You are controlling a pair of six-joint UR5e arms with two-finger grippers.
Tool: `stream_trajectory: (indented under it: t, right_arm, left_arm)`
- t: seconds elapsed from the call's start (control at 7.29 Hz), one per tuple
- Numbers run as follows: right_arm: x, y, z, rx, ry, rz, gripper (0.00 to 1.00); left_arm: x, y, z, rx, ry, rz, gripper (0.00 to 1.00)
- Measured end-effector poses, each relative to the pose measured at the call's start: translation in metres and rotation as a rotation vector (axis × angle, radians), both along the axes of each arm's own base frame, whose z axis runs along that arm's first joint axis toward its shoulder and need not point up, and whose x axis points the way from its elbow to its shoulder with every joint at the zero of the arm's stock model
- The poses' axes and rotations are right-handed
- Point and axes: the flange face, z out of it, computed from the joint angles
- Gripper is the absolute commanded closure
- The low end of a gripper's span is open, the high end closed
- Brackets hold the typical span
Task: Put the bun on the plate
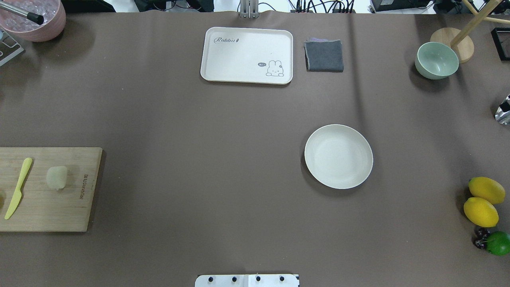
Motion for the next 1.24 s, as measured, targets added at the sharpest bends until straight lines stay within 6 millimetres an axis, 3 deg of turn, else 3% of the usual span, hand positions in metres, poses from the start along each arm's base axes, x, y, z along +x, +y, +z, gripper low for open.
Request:
stream_trajectory:
  t: [1.24]
  right_arm:
    - [0.002, -0.0025, 0.0061, -0.001, 0.068, 0.018, 0.0]
  left_arm:
    - [-0.0014, 0.005, -0.0017, 0.008, -0.004, -0.004, 0.02]
